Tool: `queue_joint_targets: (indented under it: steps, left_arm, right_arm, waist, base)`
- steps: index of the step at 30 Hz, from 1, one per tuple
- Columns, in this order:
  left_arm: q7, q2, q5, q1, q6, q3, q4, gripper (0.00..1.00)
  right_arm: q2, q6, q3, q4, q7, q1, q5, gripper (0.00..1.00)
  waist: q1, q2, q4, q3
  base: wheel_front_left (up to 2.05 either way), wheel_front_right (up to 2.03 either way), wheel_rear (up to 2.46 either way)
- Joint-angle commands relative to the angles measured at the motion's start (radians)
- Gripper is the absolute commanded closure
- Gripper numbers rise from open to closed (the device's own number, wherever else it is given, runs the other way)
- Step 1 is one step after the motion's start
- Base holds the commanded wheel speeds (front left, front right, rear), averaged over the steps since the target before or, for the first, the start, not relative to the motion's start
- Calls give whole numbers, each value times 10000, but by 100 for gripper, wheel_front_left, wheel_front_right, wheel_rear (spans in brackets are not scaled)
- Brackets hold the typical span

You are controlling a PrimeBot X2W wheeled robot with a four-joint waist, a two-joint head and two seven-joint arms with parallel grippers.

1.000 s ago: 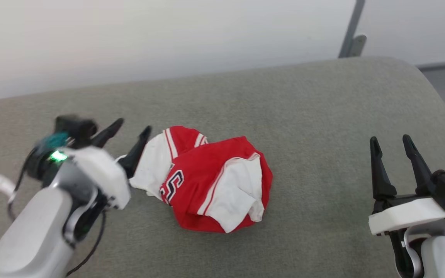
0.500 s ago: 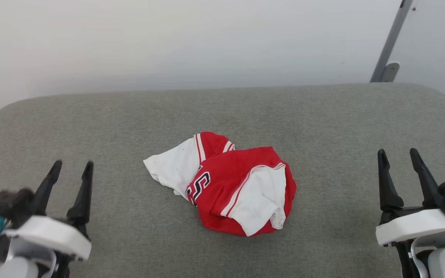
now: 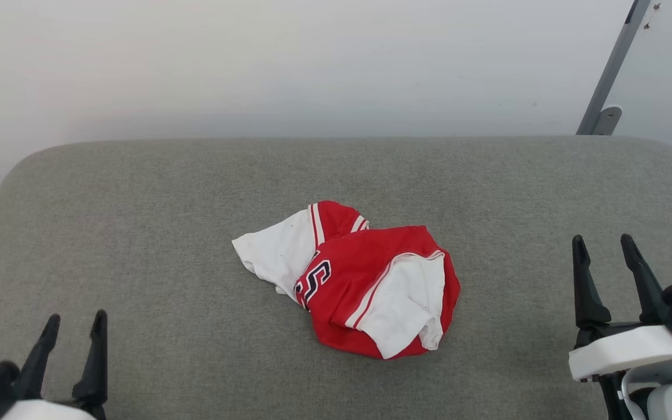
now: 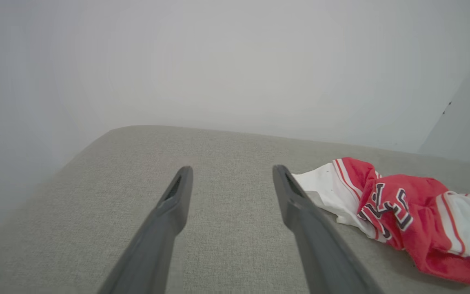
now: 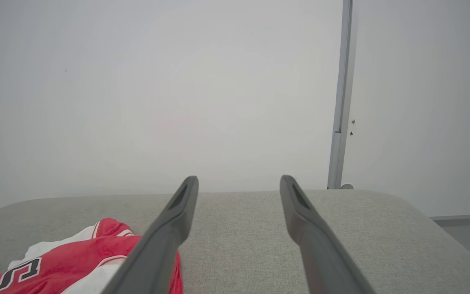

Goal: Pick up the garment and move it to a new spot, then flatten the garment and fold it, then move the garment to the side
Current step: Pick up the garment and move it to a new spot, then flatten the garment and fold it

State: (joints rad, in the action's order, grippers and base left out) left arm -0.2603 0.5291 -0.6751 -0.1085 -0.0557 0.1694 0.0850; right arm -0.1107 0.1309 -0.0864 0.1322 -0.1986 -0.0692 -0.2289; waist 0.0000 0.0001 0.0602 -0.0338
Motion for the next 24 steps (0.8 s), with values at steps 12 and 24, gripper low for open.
queue_joint_targets:
  steps: [12, 24]
  left_arm:
    - [-56, -798, 589, -795, 549, -934, -210, 0]
    - [-56, -1208, 658, -489, 846, -937, -204, 0]
  right_arm:
    - [-80, -3, 284, -35, 197, 330, -104, 0]
    - [-541, -3, 1857, -97, 1806, 147, -508, 0]
  waist:
    - [0, -1, 267, -72]
    - [0, -1, 888, 129]
  base:
    - [0, 0, 0]
    - [0, 0, 0]
